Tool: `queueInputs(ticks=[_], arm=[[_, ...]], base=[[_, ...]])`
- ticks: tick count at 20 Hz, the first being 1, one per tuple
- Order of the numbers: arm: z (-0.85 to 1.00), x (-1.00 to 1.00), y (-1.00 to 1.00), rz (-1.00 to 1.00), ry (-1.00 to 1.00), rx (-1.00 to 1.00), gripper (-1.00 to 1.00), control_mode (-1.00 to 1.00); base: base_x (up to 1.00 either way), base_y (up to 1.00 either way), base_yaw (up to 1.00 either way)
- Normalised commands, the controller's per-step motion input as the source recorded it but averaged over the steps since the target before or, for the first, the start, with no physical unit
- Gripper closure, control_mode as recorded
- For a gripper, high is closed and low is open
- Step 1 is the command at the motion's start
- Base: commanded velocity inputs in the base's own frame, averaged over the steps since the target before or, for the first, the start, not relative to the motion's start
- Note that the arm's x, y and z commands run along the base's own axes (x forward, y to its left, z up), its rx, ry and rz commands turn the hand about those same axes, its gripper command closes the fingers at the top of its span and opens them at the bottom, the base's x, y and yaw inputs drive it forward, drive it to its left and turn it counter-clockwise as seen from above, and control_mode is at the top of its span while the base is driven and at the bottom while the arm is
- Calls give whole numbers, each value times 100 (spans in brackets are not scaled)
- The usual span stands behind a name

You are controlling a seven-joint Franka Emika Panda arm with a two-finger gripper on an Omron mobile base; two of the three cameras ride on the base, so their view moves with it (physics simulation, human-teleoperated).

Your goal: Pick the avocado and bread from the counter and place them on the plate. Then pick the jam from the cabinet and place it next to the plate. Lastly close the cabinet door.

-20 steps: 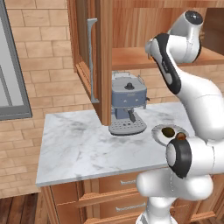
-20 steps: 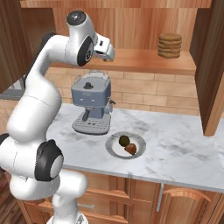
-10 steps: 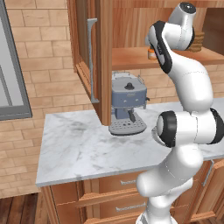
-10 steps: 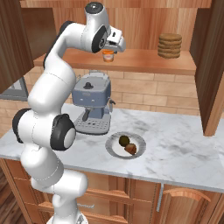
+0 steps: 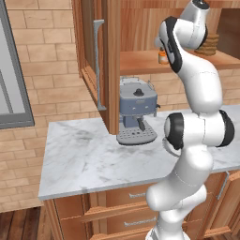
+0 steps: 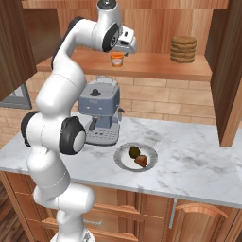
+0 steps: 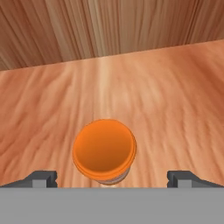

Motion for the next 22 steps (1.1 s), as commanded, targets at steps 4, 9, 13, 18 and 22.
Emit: queueInputs(ticks=[4,9,13,18,22], arm=[[-24,0,1,5,0,0,-100,-100],[-25,0,12,2,0,-1,-100,-100],[-11,0,6,0,-5,-1,-100,-100],[-15,0,1,0,-9,-3,-100,-100],[-16,0,0,0,-11,-5,-100,-100]], base=[[0,0,0],[0,0,0],[0,0,0],[0,0,0],[0,0,0]])
